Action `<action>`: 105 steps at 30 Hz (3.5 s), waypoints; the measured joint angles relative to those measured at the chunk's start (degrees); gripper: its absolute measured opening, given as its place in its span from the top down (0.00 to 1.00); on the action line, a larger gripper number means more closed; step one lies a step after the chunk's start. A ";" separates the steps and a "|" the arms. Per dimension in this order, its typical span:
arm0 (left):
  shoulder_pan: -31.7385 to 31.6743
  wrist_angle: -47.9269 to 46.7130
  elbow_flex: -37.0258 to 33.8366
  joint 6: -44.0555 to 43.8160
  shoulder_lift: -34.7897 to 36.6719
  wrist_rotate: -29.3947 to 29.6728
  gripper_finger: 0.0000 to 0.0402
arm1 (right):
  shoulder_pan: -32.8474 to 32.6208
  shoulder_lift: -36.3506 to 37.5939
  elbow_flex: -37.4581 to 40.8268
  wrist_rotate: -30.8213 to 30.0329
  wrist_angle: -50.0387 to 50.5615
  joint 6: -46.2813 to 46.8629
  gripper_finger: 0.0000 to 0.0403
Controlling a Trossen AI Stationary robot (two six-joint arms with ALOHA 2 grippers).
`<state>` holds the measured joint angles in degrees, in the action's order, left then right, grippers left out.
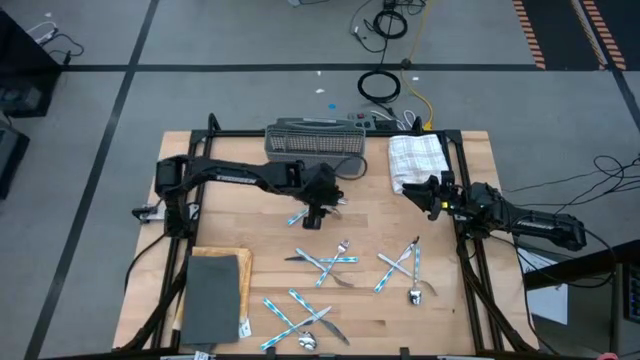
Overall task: Sort silverware
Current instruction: Put the blue spoon into the silverware basket
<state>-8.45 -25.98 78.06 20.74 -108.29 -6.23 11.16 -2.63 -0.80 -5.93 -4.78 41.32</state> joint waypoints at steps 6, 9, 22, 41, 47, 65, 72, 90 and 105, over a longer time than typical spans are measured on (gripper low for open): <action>0.46 0.63 0.04 1.20 -3.61 2.11 0.55 | -0.01 -0.02 0.00 0.00 0.00 -0.02 0.53; 0.63 1.87 0.04 1.77 -4.66 4.59 0.55 | -0.01 -0.02 0.00 0.00 0.00 -0.02 0.53; 0.72 8.42 0.04 4.77 -7.59 5.00 0.55 | -0.02 0.00 0.00 0.00 -0.02 -0.02 0.53; 1.85 9.20 0.04 8.11 -11.98 9.29 0.95 | -0.01 0.00 -0.02 -0.01 0.31 0.96 0.53; 3.08 8.55 1.13 4.78 -11.97 9.90 0.97 | -0.02 0.00 0.00 0.00 0.35 1.03 0.53; 1.04 4.10 18.61 -15.36 -0.16 16.96 0.98 | -0.02 -0.04 -0.07 0.04 2.60 1.03 0.53; -7.82 27.17 1.29 -16.33 18.74 20.66 0.98 | -0.02 -0.61 -0.09 0.02 2.75 1.01 0.53; -14.51 90.47 -43.55 -6.04 27.97 25.25 0.98 | 0.00 -0.63 -0.09 -2.48 2.45 2.88 0.53; -22.79 100.52 -48.43 -5.43 24.71 31.93 0.98 | -0.01 -0.63 -0.07 -3.18 2.36 8.06 0.53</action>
<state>-31.23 74.54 29.63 15.31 -83.59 25.70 11.14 -3.27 -0.86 -9.11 -2.42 49.37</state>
